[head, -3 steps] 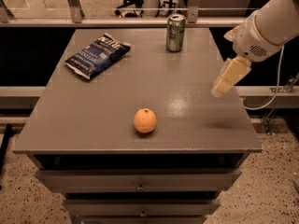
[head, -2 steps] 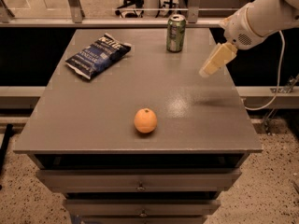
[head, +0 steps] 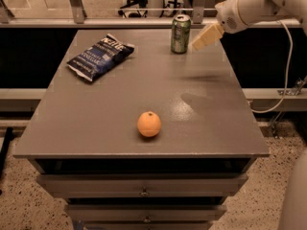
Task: Move green can near orange
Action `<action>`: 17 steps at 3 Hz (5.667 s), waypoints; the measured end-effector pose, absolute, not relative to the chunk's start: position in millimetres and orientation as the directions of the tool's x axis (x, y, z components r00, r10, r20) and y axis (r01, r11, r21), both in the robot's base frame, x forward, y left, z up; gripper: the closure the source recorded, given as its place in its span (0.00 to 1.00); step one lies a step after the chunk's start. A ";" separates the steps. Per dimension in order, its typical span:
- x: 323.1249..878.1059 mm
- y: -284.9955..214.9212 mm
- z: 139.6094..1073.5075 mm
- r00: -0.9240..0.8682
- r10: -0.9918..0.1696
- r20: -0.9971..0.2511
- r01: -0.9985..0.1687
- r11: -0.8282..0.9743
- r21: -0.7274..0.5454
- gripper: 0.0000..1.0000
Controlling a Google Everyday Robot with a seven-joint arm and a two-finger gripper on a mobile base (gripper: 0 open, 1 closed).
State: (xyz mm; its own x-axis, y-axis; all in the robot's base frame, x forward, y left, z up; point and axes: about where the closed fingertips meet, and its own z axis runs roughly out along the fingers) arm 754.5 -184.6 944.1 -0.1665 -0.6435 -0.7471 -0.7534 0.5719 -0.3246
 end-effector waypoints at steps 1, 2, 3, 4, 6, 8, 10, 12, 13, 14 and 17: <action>795.5 -170.2 943.2 -0.170 -0.546 -0.820 -0.729 0.630 -0.269 0.00; 820.8 -151.2 933.4 -0.195 -0.454 -0.869 -0.721 0.668 -0.187 0.00; 840.3 -131.4 916.3 -0.247 -0.373 -0.894 -0.716 0.693 -0.091 0.00; 848.0 -120.6 905.8 -0.290 -0.341 -0.894 -0.713 0.701 -0.036 0.00; 838.1 -120.3 912.4 -0.284 -0.301 -0.910 -0.717 0.697 -0.007 0.49; 758.4 -124.5 942.7 -0.220 -0.315 -0.923 -0.788 0.615 -0.023 0.95; 613.2 -131.0 937.3 -0.224 -0.276 -0.935 -0.885 0.459 0.077 1.00; 555.4 -112.5 933.2 -0.209 -0.214 -0.954 -0.935 0.331 0.130 1.00; 539.0 -99.4 929.9 -0.190 -0.220 -0.957 -0.951 0.283 0.124 0.87; 528.1 -84.9 923.8 -0.160 -0.260 -0.952 -0.965 0.245 0.095 0.62; 518.6 -55.4 909.2 -0.108 -0.298 -0.948 -0.984 0.168 0.059 0.00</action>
Offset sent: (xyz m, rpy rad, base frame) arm 0.1005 0.0498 -0.0157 0.3546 0.0219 -0.0875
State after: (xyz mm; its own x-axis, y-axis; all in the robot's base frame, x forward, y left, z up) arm 518.6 -55.4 909.2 -0.1081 -0.2978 -0.9485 -0.9840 0.1682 0.0593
